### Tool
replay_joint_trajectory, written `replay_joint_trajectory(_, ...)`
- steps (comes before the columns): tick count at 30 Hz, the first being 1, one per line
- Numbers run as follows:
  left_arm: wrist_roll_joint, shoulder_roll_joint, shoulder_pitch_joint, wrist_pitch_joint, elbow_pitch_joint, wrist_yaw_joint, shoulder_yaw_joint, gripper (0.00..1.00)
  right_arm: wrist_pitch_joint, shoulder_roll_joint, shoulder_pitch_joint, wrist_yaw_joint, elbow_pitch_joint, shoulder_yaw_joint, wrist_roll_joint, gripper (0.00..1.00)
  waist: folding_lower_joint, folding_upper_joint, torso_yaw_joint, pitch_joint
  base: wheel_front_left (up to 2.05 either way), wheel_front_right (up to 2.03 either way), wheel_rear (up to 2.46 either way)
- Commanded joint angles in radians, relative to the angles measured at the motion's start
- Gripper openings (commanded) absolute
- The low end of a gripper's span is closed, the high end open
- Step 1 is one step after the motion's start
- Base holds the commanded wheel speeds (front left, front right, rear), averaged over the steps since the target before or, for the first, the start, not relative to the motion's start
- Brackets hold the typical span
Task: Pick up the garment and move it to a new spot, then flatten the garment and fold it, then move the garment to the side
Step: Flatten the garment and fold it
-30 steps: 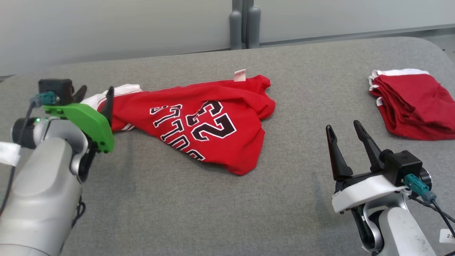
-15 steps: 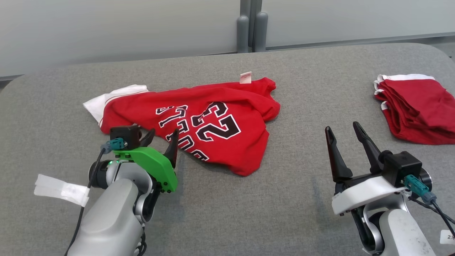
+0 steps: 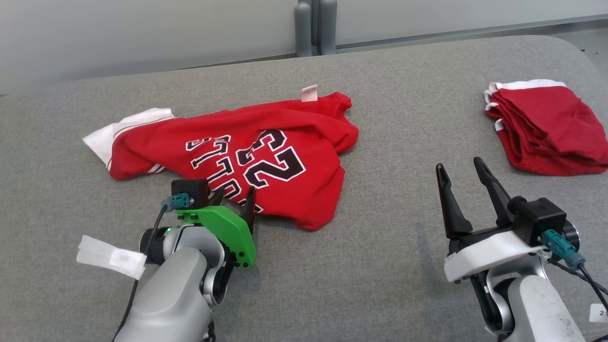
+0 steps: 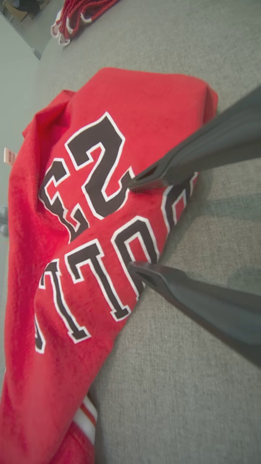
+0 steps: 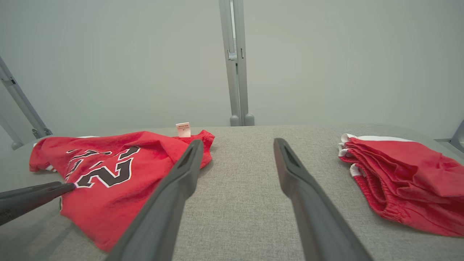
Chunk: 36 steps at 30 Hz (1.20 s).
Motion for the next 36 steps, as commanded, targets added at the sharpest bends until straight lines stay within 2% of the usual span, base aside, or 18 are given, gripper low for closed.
replay_joint_trajectory(1, 0.001, -0.003, -0.012, 0.001, 0.02, 0.017, -0.002, 1.0, -0.003, -0.003, -0.011, 0.0, 0.0, 0.002, 0.002, 1.0, 0.0, 0.0053, -0.005, 0.007, 0.0, 0.0, 0.0)
replay_joint_trajectory(4, 0.001, -0.005, -0.02, 0.005, 0.057, 0.036, 0.0, 1.0, -0.007, -0.003, -0.014, 0.0, 0.002, 0.001, 0.004, 1.0, 0.0, 0.0053, -0.007, 0.014, 0.0, 0.0, 0.0)
replay_joint_trajectory(6, -0.008, -0.008, -0.023, 0.011, 0.074, 0.028, 0.0, 1.0, -0.01, -0.003, -0.017, 0.0, 0.006, -0.002, 0.003, 1.0, 0.0, 0.0053, -0.007, 0.017, 0.0, 0.0, 0.0)
replay_joint_trajectory(9, -0.024, -0.014, -0.03, 0.008, 0.093, 0.015, 0.005, 0.25, -0.014, -0.003, -0.023, 0.0, 0.011, -0.002, 0.003, 1.0, 0.0, 0.0053, -0.007, 0.019, 0.0, 0.0, 0.0)
replay_joint_trajectory(10, -0.029, -0.018, -0.032, 0.004, 0.096, 0.012, 0.009, 0.09, -0.014, -0.003, -0.025, 0.0, 0.013, -0.001, 0.004, 1.0, 0.0, 0.0053, -0.007, 0.02, 0.0, 0.0, 0.0)
replay_joint_trajectory(11, -0.035, -0.02, -0.034, -0.002, 0.101, 0.007, 0.012, 0.0, -0.014, -0.003, -0.027, 0.0, 0.014, 0.002, 0.005, 1.0, 0.0, 0.0053, -0.008, 0.02, 0.0, 0.0, 0.0)
replay_joint_trajectory(13, -0.048, -0.027, -0.039, -0.006, 0.111, 0.002, 0.017, 0.0, -0.013, -0.003, -0.029, 0.0, 0.016, 0.005, 0.006, 1.0, 0.0, 0.0053, -0.01, 0.021, 0.0, 0.0, 0.0)
replay_joint_trajectory(14, -0.055, -0.03, -0.043, -0.009, 0.117, -0.001, 0.022, 0.1, -0.013, -0.003, -0.03, 0.0, 0.016, 0.007, 0.006, 1.0, 0.0, 0.0053, -0.012, 0.022, 0.0, 0.0, 0.0)
replay_joint_trajectory(15, -0.055, -0.03, -0.043, -0.009, 0.117, -0.001, 0.022, 0.1, -0.013, -0.003, -0.03, 0.0, 0.016, 0.007, 0.006, 1.0, 0.0, 0.0053, -0.012, 0.022, 0.0, 0.0, 0.0)
replay_joint_trajectory(17, -0.072, -0.037, -0.049, -0.009, 0.125, -0.005, 0.027, 0.41, -0.014, -0.003, -0.034, 0.0, 0.018, 0.009, 0.007, 1.0, 0.0, 0.0053, -0.016, 0.023, 0.0, 0.0, 0.0)
replay_joint_trajectory(18, -0.081, -0.04, -0.053, -0.01, 0.129, -0.007, 0.029, 0.68, -0.014, -0.003, -0.034, 0.0, 0.018, 0.009, 0.007, 1.0, 0.0, 0.0053, -0.019, 0.024, 0.0, 0.0, 0.0)
replay_joint_trajectory(20, -0.094, -0.042, -0.059, -0.006, 0.141, -0.008, 0.03, 1.0, -0.015, -0.003, -0.033, 0.0, 0.018, 0.01, 0.008, 1.0, 0.0, 0.0053, -0.024, 0.026, 0.0, 0.0, 0.0)
replay_joint_trajectory(26, -0.113, -0.046, -0.079, -0.008, 0.183, -0.006, 0.026, 0.97, -0.018, -0.003, -0.039, 0.0, 0.024, 0.009, 0.009, 1.0, 0.0, 0.0053, -0.038, 0.033, 0.0, 0.0, 0.0)
replay_joint_trajectory(28, -0.121, -0.047, -0.083, -0.011, 0.194, -0.009, 0.024, 0.82, -0.021, -0.003, -0.04, 0.0, 0.026, 0.007, 0.009, 1.0, 0.0, 0.0053, -0.041, 0.034, 0.0, 0.0, 0.0)
replay_joint_trajectory(29, -0.122, -0.048, -0.085, -0.015, 0.2, -0.01, 0.023, 0.36, -0.022, -0.003, -0.041, 0.0, 0.027, 0.007, 0.009, 1.0, 0.0, 0.0053, -0.041, 0.035, 0.0, 0.0, 0.0)
replay_joint_trajectory(30, -0.125, -0.048, -0.088, -0.019, 0.206, -0.011, 0.022, 0.06, -0.023, -0.003, -0.041, 0.0, 0.028, 0.007, 0.009, 1.0, 0.0, 0.0053, -0.042, 0.035, 0.0, 0.0, 0.0)
replay_joint_trajectory(31, -0.127, -0.049, -0.09, -0.025, 0.211, -0.011, 0.021, 0.0, -0.023, -0.003, -0.041, 0.0, 0.029, 0.006, 0.01, 1.0, 0.0, 0.0053, -0.042, 0.035, 0.0, 0.0, 0.0)
replay_joint_trajectory(36, -0.137, -0.05, -0.113, -0.097, 0.21, -0.028, 0.022, 0.0, -0.025, -0.003, -0.036, 0.0, 0.035, -0.001, 0.011, 1.0, 0.0, 0.0053, -0.03, 0.026, 0.0, 0.0, 0.0)
